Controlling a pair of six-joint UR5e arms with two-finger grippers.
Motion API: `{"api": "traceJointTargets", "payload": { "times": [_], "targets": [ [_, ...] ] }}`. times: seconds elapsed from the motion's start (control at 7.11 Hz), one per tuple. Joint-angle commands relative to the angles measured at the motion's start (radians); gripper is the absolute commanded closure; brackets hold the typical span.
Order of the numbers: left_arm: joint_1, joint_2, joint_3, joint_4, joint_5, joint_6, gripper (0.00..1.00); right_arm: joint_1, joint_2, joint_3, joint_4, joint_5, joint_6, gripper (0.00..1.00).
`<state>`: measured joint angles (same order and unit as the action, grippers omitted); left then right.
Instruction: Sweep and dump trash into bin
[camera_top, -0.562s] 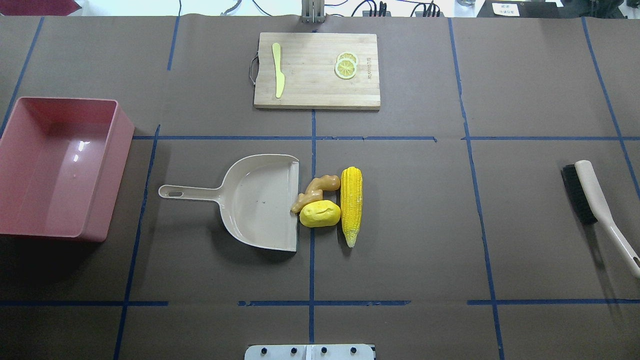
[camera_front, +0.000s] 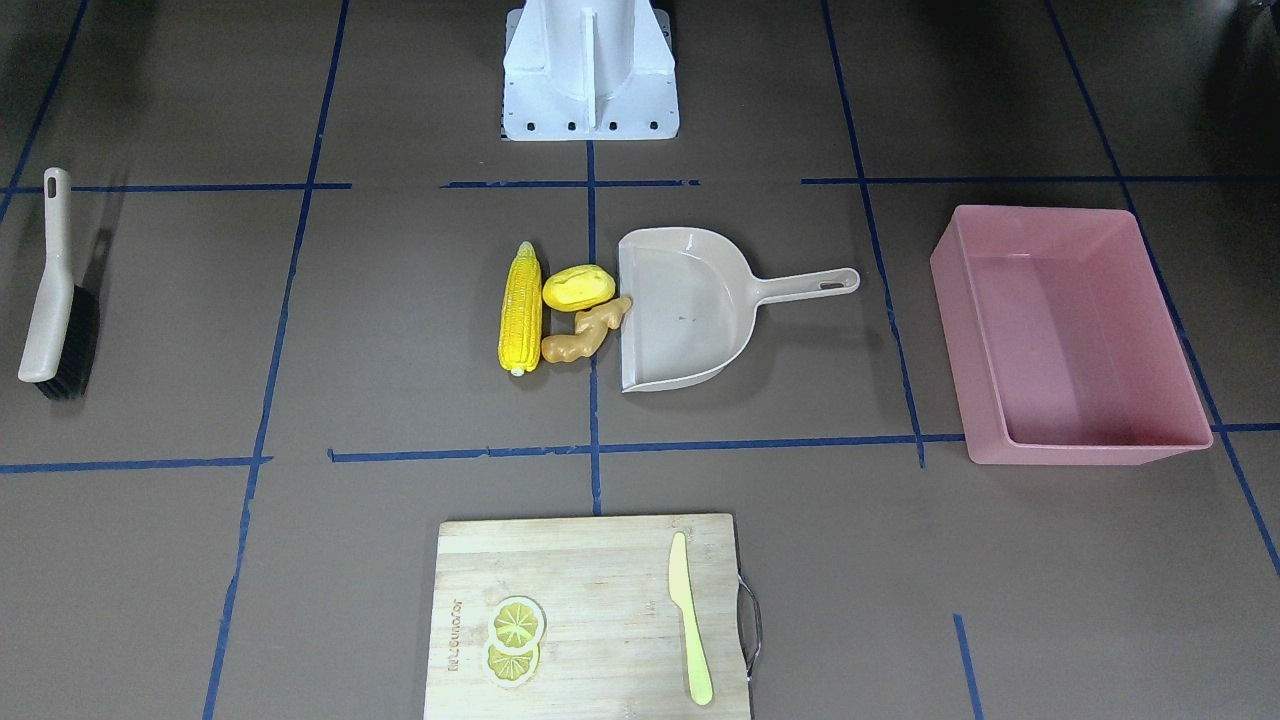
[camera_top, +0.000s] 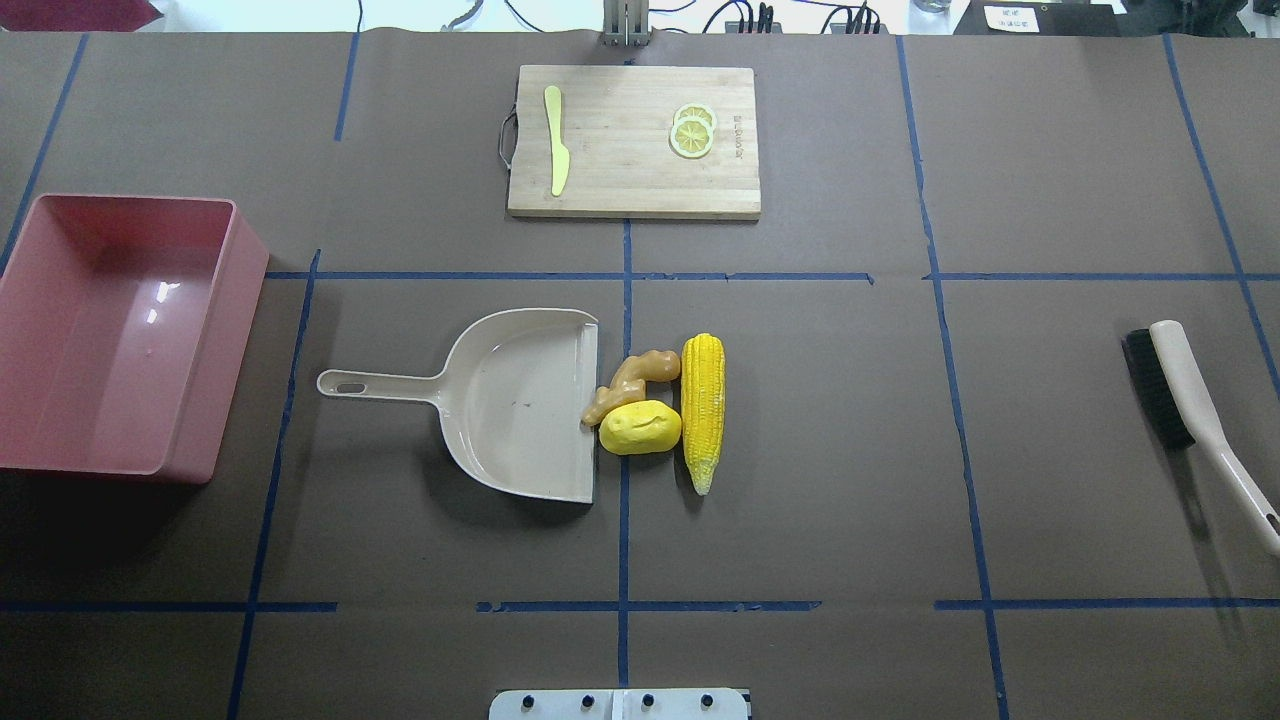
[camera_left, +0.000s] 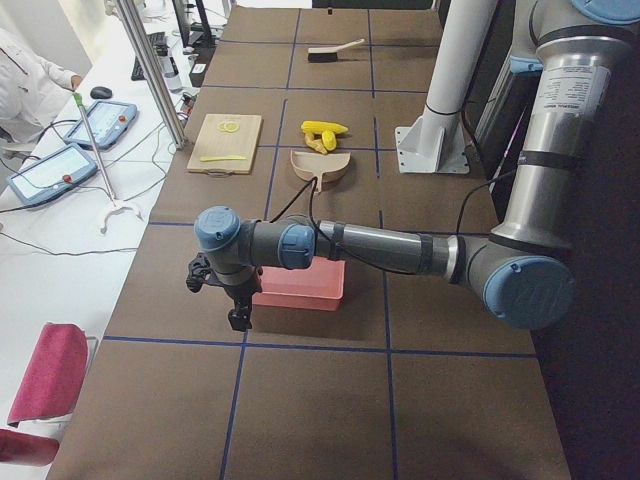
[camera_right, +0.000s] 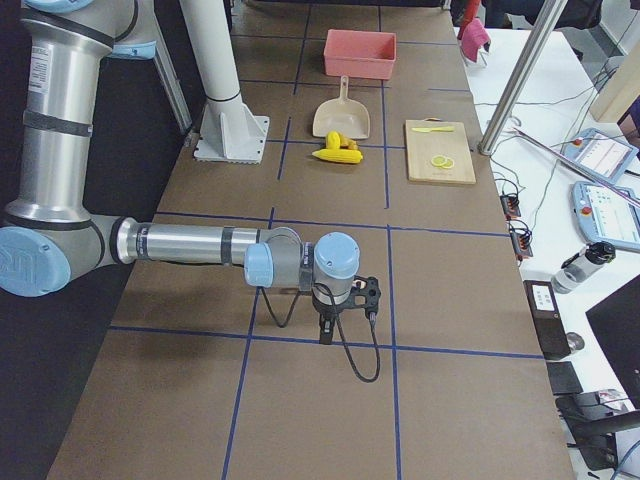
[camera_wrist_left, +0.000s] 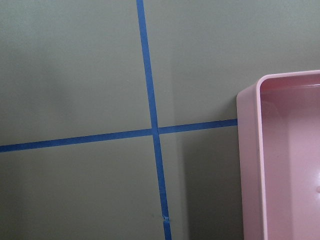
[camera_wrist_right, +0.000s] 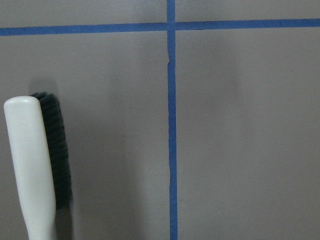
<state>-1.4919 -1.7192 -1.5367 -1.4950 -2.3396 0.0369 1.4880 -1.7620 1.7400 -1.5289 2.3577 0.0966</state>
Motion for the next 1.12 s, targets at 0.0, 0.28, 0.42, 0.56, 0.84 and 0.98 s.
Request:
{"api": "traceJointTargets", "payload": {
  "times": [0.0, 0.28, 0.42, 0.56, 0.84, 0.98],
  "targets": [
    [0.004, 0.0, -0.005, -0.001, 0.003, 0.0, 0.0, 0.0, 0.006, -0.01, 0.001, 0.0, 0.0, 0.0],
    [0.08, -0.013, -0.01, 0.002, 0.009, -0.044, 0.0, -0.002, 0.006, -0.01, 0.001, 0.002, 0.0, 0.0],
    [0.087, -0.017, -0.041, 0.001, 0.008, -0.104, 0.0, -0.002, 0.006, -0.01, 0.001, 0.002, 0.0, 0.0],
    [0.09, -0.016, -0.072, 0.002, 0.013, -0.111, 0.0, -0.002, 0.006, -0.01, 0.001, 0.002, 0.0, 0.0],
    [0.09, -0.002, -0.095, -0.007, -0.001, -0.108, 0.0, -0.002, 0.007, -0.007, 0.003, 0.003, 0.0, 0.0],
    [0.09, 0.0, -0.115, -0.01, -0.039, -0.111, 0.0, -0.002, 0.006, -0.007, 0.027, 0.005, 0.002, 0.0]
  ]
}}
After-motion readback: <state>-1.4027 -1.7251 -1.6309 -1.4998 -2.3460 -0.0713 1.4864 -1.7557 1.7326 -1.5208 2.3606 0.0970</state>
